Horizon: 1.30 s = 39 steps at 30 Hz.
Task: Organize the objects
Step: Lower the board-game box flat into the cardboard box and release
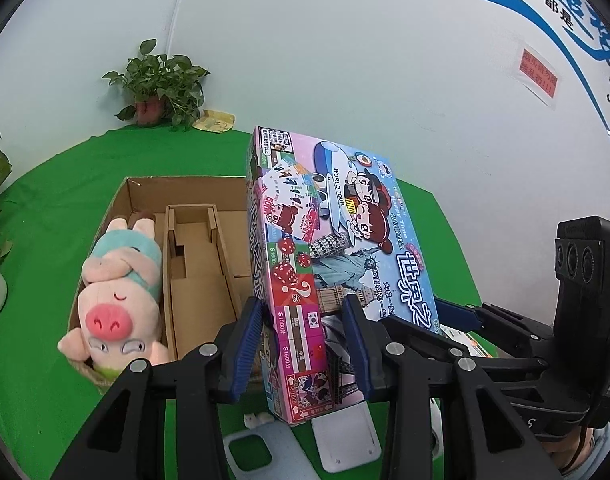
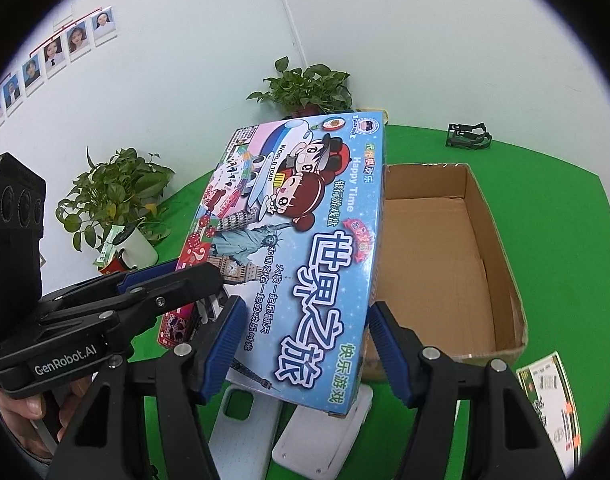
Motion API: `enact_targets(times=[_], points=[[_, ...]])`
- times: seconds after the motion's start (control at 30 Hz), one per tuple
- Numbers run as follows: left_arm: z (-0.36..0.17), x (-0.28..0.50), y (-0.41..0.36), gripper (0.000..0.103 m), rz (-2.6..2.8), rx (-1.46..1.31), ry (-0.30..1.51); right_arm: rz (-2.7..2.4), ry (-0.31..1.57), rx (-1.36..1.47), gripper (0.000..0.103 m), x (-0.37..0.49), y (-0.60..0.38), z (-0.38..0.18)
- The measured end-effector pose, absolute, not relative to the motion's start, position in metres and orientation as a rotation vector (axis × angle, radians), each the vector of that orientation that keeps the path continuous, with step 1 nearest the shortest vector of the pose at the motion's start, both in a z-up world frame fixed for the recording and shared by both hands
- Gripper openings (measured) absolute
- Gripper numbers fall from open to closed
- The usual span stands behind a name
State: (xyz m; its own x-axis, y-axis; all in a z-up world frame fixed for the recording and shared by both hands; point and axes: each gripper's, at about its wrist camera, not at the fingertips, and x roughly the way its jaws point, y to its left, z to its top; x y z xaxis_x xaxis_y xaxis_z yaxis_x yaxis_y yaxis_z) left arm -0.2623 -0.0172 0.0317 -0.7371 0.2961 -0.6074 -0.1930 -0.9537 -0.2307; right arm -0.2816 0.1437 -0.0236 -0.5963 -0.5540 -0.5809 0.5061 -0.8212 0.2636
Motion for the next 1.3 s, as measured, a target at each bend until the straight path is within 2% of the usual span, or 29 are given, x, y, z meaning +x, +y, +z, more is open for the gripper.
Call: enact_targets(times=[0.43,0.8,1.23,1.3], points=[[-0.013,-0.334,-0.005,0.037,2.619,-1.147,-0.281,-2.324,-0.107,1.030,0.063,-0.341,0.150,-0.052],[-0.060,-0.358,0.005,0.039,2.555,-1.300,-0.294,-2.255,-0.187,1.208,0.063,-0.376,0.164,-0.088],[-0.068,-0.356,-0.015,0.037,2.570,-1.358,-0.283,-2.214,-0.208,1.323,0.063,-0.386,0.142,-0.110],[-0.062,-0.348,-0.015,0.037,2.547,-1.314,-0.281,-2.203,-0.184,1.316,0.056,-0.384,0.139,-0.111]])
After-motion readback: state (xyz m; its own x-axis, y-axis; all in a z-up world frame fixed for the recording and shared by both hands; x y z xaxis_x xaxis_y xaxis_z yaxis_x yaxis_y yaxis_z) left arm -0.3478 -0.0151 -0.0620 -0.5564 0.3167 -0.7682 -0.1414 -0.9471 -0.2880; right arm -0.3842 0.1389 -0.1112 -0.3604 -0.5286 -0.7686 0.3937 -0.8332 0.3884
